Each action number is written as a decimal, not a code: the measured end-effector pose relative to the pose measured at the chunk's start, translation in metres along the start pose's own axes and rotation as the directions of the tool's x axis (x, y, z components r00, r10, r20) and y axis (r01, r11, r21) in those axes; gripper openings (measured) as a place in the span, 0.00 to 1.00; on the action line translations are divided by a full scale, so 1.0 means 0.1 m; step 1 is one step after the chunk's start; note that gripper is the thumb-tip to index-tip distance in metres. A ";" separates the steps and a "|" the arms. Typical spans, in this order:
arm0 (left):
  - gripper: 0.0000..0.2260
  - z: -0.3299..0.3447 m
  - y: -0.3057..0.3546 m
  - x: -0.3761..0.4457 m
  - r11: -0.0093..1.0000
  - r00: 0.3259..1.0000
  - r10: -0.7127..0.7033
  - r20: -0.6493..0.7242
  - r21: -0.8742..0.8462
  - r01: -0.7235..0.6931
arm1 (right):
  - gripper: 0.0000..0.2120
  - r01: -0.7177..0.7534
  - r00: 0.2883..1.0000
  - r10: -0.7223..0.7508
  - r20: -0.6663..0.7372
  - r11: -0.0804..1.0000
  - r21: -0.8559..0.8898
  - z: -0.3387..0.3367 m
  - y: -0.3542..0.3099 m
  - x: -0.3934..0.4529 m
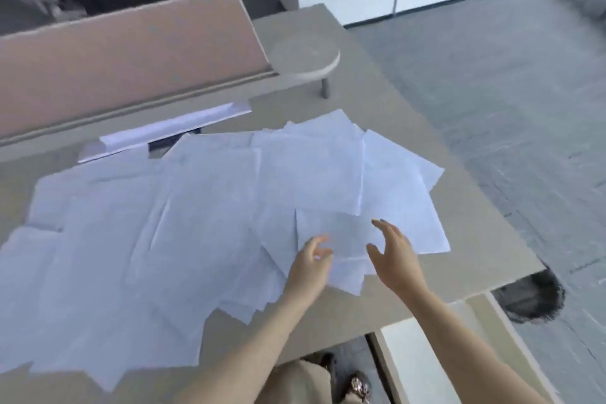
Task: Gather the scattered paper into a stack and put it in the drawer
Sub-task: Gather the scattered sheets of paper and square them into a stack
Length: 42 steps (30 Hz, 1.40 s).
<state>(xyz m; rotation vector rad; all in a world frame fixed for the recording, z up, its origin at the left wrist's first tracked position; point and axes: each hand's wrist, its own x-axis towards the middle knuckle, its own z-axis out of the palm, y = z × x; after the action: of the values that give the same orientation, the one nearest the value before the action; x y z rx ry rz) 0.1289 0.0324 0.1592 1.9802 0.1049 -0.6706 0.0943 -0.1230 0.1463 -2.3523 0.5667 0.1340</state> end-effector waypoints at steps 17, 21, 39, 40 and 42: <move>0.20 -2.91 -1.44 -0.60 0.922 0.740 -0.381 -0.554 -0.290 0.258 | 0.21 0.015 0.938 -0.072 0.340 0.986 0.168 1.32 -1.73 0.04; 0.20 -3.45 -1.62 -0.32 0.923 0.783 -0.368 -0.501 -0.296 0.245 | 0.22 -0.199 0.957 0.120 0.263 0.933 0.300 1.67 -2.00 0.17; 0.11 -3.44 -1.55 1.00 0.935 0.966 -0.044 -0.253 -0.351 -0.050 | 0.20 0.225 0.971 -0.239 -0.023 0.939 -0.261 2.38 -2.03 0.52; 0.07 -3.39 -1.53 1.01 0.943 0.971 -0.023 -0.238 -0.327 -0.058 | 0.20 0.264 0.961 -0.277 -0.015 0.930 -0.257 2.41 -2.02 0.51; 0.04 -3.31 -1.53 0.96 0.959 0.964 0.031 -0.262 -0.266 -0.103 | 0.20 0.332 0.939 -0.344 0.003 0.905 -0.265 2.50 -2.03 0.45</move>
<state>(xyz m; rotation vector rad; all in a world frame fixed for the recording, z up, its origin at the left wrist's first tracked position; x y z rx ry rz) 0.2926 0.3678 0.1034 1.7798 0.2723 -0.3313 0.2381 0.1591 0.0730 -2.6785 0.1578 -0.0042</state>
